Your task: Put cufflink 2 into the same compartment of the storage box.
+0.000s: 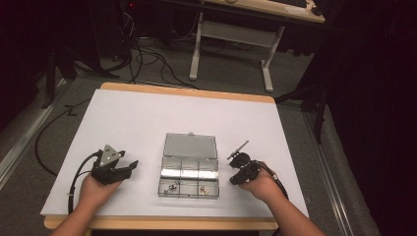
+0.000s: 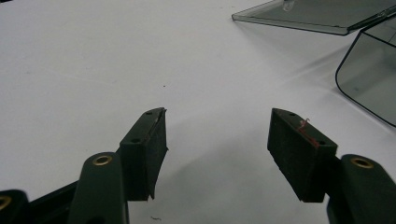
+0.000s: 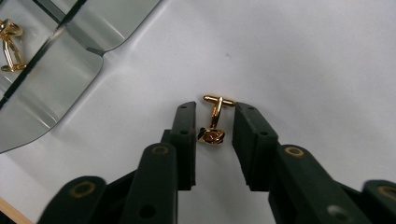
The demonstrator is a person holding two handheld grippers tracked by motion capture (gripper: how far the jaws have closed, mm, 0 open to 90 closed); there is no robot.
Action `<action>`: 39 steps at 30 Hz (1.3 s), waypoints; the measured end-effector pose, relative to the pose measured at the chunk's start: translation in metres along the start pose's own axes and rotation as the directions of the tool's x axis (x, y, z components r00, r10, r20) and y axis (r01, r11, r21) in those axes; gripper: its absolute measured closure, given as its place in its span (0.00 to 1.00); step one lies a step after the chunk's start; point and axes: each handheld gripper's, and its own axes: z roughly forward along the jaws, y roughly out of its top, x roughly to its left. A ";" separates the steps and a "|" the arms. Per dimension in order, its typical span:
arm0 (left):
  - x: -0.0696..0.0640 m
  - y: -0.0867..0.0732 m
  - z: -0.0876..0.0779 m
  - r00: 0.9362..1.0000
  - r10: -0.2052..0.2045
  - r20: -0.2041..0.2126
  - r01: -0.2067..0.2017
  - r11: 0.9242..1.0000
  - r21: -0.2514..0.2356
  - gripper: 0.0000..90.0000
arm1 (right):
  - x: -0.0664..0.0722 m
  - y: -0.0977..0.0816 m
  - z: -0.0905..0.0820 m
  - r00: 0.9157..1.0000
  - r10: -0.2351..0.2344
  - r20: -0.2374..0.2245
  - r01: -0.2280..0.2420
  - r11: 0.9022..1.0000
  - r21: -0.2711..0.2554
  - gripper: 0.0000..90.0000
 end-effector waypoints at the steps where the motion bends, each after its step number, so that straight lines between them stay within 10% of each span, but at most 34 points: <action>1: 0.000 0.000 0.000 1.000 0.001 0.000 -0.001 1.000 0.000 0.42 | 0.000 0.000 0.000 1.000 -0.002 0.003 0.002 1.000 0.000 0.83; 16: 0.000 0.000 0.000 1.000 0.001 -0.001 -0.001 1.000 0.001 0.42 | 0.004 0.000 -0.017 0.999 -0.031 -0.007 0.031 0.999 -0.016 0.87; 39: -0.002 0.000 -0.001 1.000 0.008 -0.008 -0.008 1.000 -0.007 0.42 | 0.047 0.020 -0.053 0.985 -0.168 -0.028 0.167 0.984 -0.059 0.87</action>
